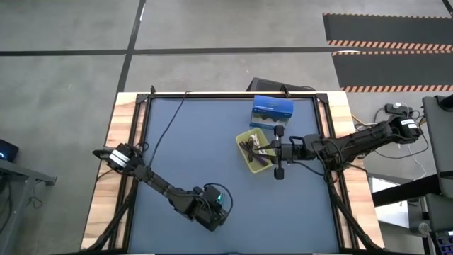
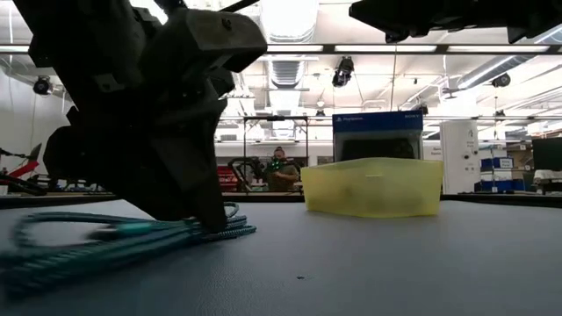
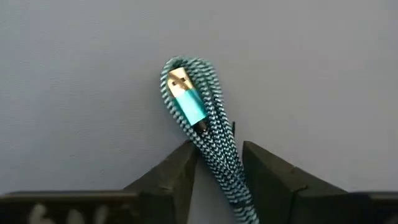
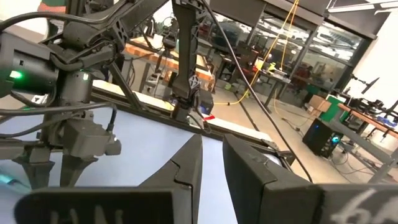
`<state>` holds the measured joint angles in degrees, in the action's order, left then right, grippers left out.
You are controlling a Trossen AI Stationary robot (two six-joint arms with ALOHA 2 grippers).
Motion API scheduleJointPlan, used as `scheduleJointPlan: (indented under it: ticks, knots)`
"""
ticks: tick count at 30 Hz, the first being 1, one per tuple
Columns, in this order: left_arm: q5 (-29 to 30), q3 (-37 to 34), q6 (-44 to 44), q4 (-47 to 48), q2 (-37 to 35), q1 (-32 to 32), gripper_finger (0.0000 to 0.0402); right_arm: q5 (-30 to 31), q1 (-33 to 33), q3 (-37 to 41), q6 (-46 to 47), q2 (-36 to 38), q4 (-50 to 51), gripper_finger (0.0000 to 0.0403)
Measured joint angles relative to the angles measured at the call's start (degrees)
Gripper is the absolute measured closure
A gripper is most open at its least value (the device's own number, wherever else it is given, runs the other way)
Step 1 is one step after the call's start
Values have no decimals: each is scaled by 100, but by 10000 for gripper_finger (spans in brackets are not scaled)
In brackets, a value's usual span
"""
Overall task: Pick and place USB-C Cables
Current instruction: Put the light blue charger cable into the yellow bin
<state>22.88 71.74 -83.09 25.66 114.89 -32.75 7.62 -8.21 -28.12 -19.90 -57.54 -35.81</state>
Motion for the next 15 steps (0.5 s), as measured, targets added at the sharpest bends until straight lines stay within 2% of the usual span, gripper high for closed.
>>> scheduleJointPlan:
  ticks: [7, 11, 15]
  knots:
    - [-118, -101, -11, 137, 10, 1, 386, 0, 0, 0, 18, 0, 0, 346]
    - [-79, -103, 246, 146, -54, 0, 389, -2, 0, 0, 113, 0, 15, 346]
    - [156, -148, 940, 285, -301, -6, 389, -3, -2, 1, 279, 2, 253, 346]
